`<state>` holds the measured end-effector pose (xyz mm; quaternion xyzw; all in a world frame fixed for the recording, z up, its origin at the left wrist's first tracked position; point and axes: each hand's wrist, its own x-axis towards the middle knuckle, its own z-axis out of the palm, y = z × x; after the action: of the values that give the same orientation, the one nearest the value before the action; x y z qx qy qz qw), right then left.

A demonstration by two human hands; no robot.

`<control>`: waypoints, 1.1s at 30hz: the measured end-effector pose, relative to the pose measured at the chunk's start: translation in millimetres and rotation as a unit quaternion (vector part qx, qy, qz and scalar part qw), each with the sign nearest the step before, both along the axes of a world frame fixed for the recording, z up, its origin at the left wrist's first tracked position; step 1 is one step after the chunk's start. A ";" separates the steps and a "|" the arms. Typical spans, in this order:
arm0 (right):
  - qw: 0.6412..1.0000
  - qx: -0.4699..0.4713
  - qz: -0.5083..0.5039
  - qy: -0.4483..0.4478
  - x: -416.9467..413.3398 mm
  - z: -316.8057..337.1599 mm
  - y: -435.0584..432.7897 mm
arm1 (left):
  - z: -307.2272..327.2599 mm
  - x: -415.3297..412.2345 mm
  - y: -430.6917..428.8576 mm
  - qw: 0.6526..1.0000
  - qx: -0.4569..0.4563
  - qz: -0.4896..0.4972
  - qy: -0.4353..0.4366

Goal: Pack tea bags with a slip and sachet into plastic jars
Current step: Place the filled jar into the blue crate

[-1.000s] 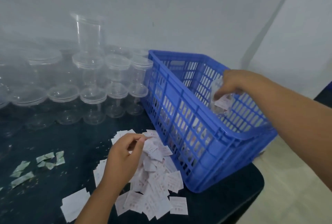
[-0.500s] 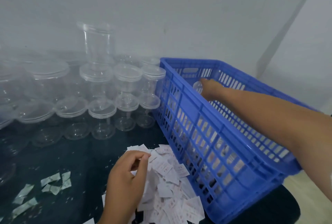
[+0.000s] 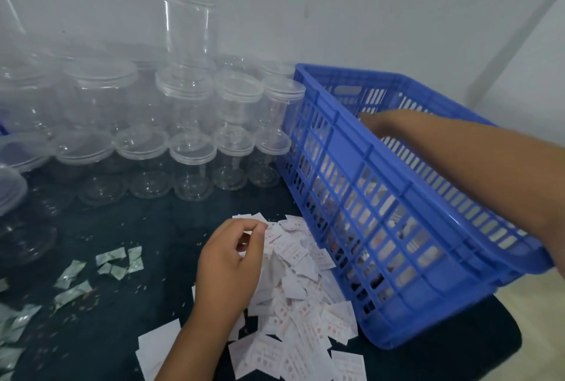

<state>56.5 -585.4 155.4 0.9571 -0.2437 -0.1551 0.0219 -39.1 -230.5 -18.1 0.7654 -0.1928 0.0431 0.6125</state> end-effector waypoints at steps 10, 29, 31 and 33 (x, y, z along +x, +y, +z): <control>0.944 -0.046 0.186 -0.268 -106.6 137.2 127.1 | -2.6 -5.7 -2.2 1.000 0.003 -0.010 -0.007; 0.824 0.407 0.069 -0.389 -235.1 -202.7 349.3 | 70.4 15.0 178.9 0.960 0.124 0.237 -0.083; 0.821 0.390 0.084 -0.408 -234.3 -206.7 349.6 | 84.6 31.8 209.5 0.929 0.098 0.335 -0.120; 0.824 0.385 0.080 -0.409 -232.1 -209.8 347.4 | 101.7 52.3 231.1 0.896 0.078 0.415 -0.141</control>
<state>-175.6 -238.0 -54.4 0.8798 -0.0738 0.1712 -0.4372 13.3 0.6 83.6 0.8073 0.0547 0.3856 0.4435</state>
